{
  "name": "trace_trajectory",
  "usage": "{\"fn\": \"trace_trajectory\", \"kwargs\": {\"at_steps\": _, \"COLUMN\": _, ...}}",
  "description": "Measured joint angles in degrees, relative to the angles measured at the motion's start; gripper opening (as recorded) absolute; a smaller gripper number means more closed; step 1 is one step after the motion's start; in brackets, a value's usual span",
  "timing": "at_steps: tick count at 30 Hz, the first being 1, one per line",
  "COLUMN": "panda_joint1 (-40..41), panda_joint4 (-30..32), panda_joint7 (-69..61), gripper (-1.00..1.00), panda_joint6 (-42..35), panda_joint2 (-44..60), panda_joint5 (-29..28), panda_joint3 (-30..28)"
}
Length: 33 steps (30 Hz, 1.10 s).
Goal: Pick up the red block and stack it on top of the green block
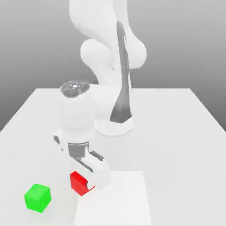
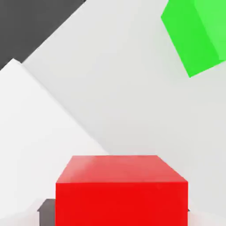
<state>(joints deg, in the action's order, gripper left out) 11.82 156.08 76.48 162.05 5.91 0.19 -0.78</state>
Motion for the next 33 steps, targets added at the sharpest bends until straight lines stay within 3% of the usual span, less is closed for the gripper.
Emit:
{"fn": "trace_trajectory", "kwargs": {"at_steps": 25, "panda_joint1": 6.15, "panda_joint4": -12.67, "panda_joint7": 54.30, "gripper": -1.00, "panda_joint6": -12.75, "panda_joint2": -0.06, "panda_joint5": 1.44, "panda_joint3": -7.56}}
{"fn": "trace_trajectory", "kwargs": {"at_steps": 30, "panda_joint1": 7.00, "panda_joint4": -13.60, "panda_joint7": 54.36, "gripper": -1.00, "panda_joint6": -5.26, "panda_joint2": 8.45, "panda_joint5": 4.40, "panda_joint3": -6.57}}
{"fn": "trace_trajectory", "kwargs": {"at_steps": 31, "panda_joint1": 7.17, "panda_joint4": -13.67, "panda_joint7": 54.10, "gripper": 1.00, "panda_joint6": -4.20, "panda_joint2": 9.59, "panda_joint5": 4.81, "panda_joint3": -6.31}}
{"fn": "trace_trajectory", "kwargs": {"at_steps": 33, "panda_joint1": 7.17, "panda_joint4": -13.67, "panda_joint7": 54.10, "gripper": 1.00, "panda_joint6": -4.20, "panda_joint2": 9.59, "panda_joint5": 4.81, "panda_joint3": -6.31}}
